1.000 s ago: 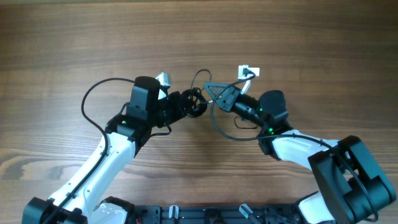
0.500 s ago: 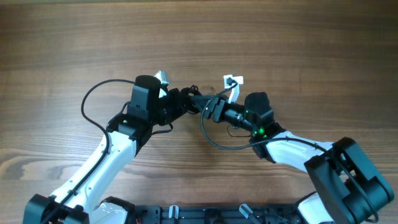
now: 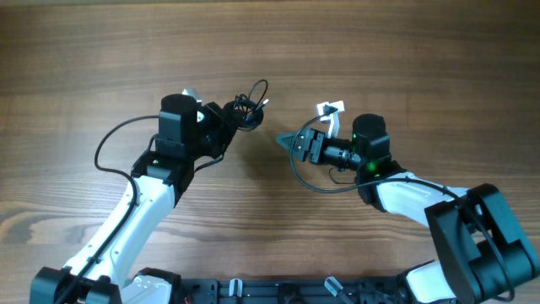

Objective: Untangle cables

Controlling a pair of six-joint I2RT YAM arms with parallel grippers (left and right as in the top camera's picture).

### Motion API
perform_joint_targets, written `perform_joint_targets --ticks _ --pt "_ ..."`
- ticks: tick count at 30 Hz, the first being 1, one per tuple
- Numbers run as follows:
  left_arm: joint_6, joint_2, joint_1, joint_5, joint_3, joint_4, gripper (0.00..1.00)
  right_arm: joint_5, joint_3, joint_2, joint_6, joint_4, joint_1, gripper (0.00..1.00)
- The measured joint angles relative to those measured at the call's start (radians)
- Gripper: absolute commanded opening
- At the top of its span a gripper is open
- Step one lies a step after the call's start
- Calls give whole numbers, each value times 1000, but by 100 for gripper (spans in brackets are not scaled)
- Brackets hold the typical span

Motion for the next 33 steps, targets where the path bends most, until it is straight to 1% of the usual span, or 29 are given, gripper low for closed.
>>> perform_joint_targets --ticks 1,3,4,6,8,9,10,13,15,17,21,25,27,32,33 --pt "52 0 0 6 0 -3 4 -24 -2 2 4 50 1 13" --pt "142 0 0 23 0 -11 4 -66 -5 2 39 169 15 18" --pt "167 0 0 27 0 -11 4 -74 -6 2 58 209 26 24" --pt "221 0 0 40 0 -11 4 -85 -5 2 101 259 61 40" --pt "241 0 -8 45 0 -11 4 -77 -5 2 121 259 80 49" --pt "261 0 -25 45 0 -11 4 -72 -5 2 133 259 90 57" --pt "282 0 -47 46 0 -11 3 -68 -5 2 146 259 95 62" --pt "323 0 -88 21 0 -11 4 -68 -6 2 177 259 95 64" --pt "375 0 -102 3 0 -10 4 -64 -6 2 198 256 95 61" --pt "420 0 -115 -9 0 -9 4 -44 -6 2 236 229 95 56" --pt "544 0 -142 -16 0 -5 4 -3 -8 2 394 191 97 44" --pt "687 0 -162 -35 8 -23 4 7 -13 2 548 185 97 44" --pt "729 -3 -168 -74 13 -61 4 7 -13 2 586 183 100 43" --pt "790 -4 -172 -106 13 -81 4 18 -13 3 650 182 100 26" --pt "794 -4 -173 -110 13 -85 4 25 -13 3 661 180 101 21"
